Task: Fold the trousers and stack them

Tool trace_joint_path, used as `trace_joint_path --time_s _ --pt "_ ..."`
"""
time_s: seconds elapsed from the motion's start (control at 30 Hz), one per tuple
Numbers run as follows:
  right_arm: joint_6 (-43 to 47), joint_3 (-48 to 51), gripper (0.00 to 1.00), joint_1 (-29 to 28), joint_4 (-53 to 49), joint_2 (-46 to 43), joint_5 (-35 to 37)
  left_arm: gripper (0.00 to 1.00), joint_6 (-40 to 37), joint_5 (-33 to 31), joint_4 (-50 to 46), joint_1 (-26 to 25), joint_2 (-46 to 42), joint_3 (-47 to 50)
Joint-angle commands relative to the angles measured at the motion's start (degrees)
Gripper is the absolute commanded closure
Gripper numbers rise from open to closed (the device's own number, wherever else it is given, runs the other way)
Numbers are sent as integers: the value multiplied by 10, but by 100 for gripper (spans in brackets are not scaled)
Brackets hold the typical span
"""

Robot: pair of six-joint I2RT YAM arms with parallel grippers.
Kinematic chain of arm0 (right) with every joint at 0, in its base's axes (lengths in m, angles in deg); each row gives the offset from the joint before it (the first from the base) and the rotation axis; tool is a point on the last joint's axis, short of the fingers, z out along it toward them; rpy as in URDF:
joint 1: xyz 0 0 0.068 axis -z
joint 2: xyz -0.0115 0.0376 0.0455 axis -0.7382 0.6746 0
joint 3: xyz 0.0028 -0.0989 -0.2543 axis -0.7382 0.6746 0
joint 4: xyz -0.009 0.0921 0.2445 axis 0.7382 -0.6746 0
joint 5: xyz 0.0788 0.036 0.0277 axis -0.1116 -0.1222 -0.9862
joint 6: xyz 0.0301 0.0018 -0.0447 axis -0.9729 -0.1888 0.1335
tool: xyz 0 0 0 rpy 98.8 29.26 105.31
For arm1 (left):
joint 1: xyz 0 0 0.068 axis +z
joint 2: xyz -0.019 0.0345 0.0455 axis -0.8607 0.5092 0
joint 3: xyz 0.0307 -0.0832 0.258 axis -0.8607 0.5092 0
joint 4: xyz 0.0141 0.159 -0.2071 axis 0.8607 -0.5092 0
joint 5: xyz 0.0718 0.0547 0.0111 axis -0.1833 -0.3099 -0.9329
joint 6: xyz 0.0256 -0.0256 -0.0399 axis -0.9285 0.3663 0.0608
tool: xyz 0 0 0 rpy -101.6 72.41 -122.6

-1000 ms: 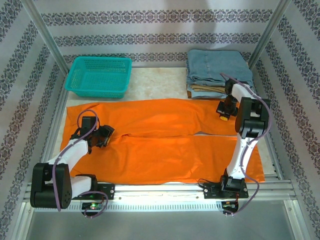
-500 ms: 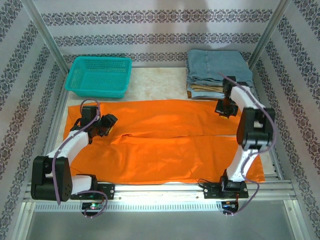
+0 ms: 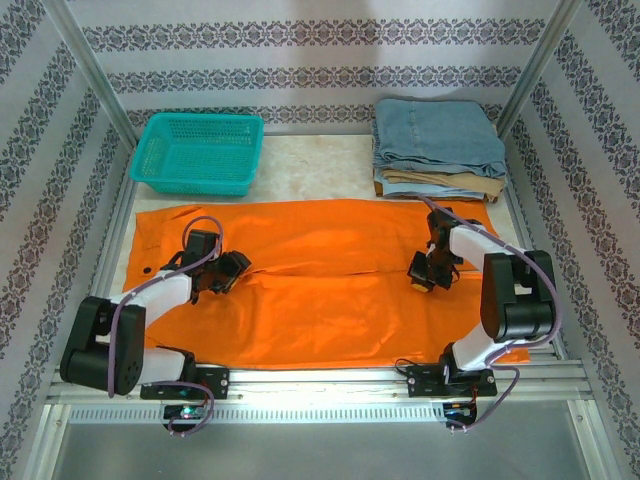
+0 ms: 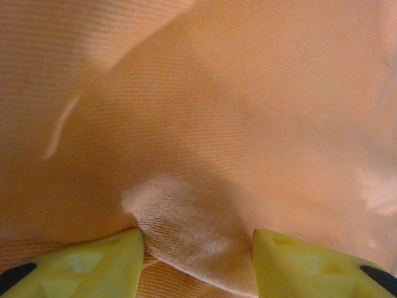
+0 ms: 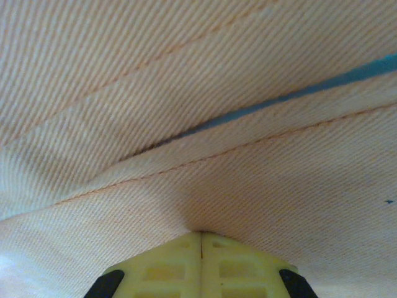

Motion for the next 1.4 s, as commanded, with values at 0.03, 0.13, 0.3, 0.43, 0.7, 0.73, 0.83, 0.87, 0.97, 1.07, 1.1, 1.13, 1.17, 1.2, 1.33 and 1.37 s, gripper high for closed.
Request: trace_joint_path --time_s 0.03,0.13,0.3,0.43,0.7,0.73,0.83,0.87,0.97,1.07,1.1,1.13,1.17,1.2,1.33,1.37 --pt "-5 -34 100 26 44 67 5 52 23 -16 60 5 68 -7" --pt "4 -78 100 39 33 86 23 54 38 1 102 18 113 -11" --pt "12 -159 100 63 8 114 38 55 29 19 118 25 178 -63" --pt "20 -201 100 64 -14 125 33 54 19 31 122 25 166 -78" --pt "22 -164 96 10 -9 -12 12 52 -69 -110 -219 54 -118 -140" --pt "22 -157 94 -1 -9 -31 11 52 -74 -138 -267 67 -154 -147" --pt "15 -130 83 -30 3 -75 -18 51 -69 -147 -358 140 -224 -132" --pt "11 -119 80 -37 8 -88 -29 51 -63 -143 -373 163 -240 -118" --pt "6 -99 73 -56 16 -122 -41 47 -27 -154 -419 216 -277 -59" --pt "9 -87 67 -70 14 -148 -48 33 4 -203 -444 242 -288 -17" --pt "9 -83 64 -75 14 -155 -47 32 12 -202 -441 256 -285 -8" --pt "9 -80 64 -78 13 -161 -49 32 17 -197 -434 264 -281 -1" --pt "10 -78 63 -83 9 -167 -51 27 22 -200 -423 273 -275 4" --pt "11 -76 61 -87 6 -172 -53 25 26 -206 -412 279 -267 11" --pt "14 -73 58 -100 -14 -193 -49 25 38 -231 -400 287 -240 17" --pt "15 -70 57 -102 -19 -202 -47 25 34 -239 -389 290 -237 23"
